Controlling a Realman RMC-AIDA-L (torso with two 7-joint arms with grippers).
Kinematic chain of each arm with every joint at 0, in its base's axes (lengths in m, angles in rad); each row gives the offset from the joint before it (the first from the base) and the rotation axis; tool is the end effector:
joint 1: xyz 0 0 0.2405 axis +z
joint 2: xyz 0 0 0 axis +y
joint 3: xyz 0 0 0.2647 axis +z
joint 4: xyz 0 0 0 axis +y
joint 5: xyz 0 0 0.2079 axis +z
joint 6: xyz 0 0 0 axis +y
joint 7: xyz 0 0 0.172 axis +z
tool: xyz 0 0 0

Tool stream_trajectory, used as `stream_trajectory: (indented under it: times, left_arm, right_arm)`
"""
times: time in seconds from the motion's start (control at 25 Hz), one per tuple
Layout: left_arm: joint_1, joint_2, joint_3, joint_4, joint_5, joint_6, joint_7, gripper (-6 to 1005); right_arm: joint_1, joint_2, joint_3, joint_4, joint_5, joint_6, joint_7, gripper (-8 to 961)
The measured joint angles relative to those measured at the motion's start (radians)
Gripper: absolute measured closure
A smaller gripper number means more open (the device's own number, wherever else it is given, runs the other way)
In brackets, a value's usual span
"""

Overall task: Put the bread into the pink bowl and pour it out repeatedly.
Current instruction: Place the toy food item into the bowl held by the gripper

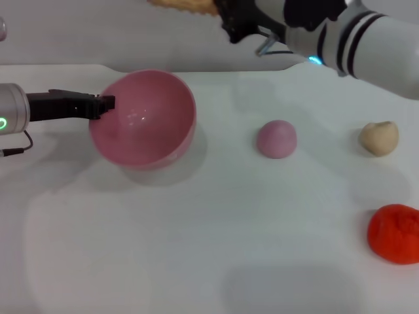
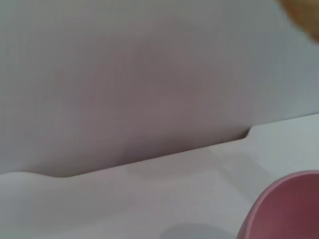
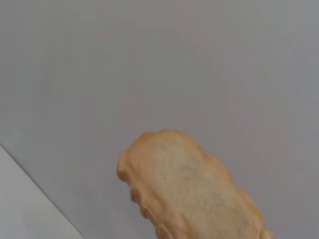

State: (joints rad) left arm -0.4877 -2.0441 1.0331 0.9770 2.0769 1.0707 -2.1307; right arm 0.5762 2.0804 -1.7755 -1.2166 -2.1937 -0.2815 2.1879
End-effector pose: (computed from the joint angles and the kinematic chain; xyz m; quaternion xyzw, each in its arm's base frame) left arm -0.2670 0.4124 0.0083 -0.8577 -0.4036 -0.1322 0.2898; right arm 0.0865 0.4442 -0.0581 -0.8873 0.0491 0.1542 0.4319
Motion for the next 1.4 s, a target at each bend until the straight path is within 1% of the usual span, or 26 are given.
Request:
stream_trajectory:
  times: [0.08,0.12,0.2,0.32,0.48,0.72,1.0,1.2,1.4]
  left_arm:
    - [0.0,0.0,-0.003,-0.004,0.002,-0.013,0.0,951]
    - [0.0,0.0,-0.003,-0.007,0.002,-0.018,0.0,951]
    - [-0.003,0.001,-0.002,-0.012,0.002,-0.025,0.0,951]
    - [-0.007,0.0,0.002,-0.013,0.002,-0.027,0.0,951]
    - [-0.009,0.0,0.003,-0.017,0.003,-0.031,0.0,951]
    - [-0.01,-0.002,0.004,-0.021,0.003,-0.033,0.0,951]
    - [-0.014,-0.002,0.004,-0.022,0.003,-0.039,0.0,951]
    - [-0.021,0.0,0.004,-0.025,0.003,-0.049,0.0,951]
    - [-0.024,0.004,0.004,-0.025,0.003,-0.052,0.0,951]
  right_arm:
    - [-0.028,0.005,-0.041,-0.077,0.0,-0.039,-0.001,876]
    - [-0.028,0.005,-0.041,-0.077,0.0,-0.039,-0.001,876]
    - [-0.033,0.007,-0.072,-0.094,0.001,-0.055,-0.002,876]
    - [-0.03,0.007,-0.127,-0.093,0.004,-0.057,-0.002,877]
    - [-0.028,0.008,-0.173,-0.086,0.009,-0.054,0.005,877]
    - [-0.025,0.009,-0.204,-0.067,0.049,-0.053,0.008,876]
    - [0.001,0.005,-0.227,-0.044,0.068,-0.062,0.01,880]
    - [0.01,0.004,-0.227,-0.031,0.08,-0.064,0.007,858]
    - [0.006,0.003,-0.227,-0.031,0.08,-0.064,0.004,739]
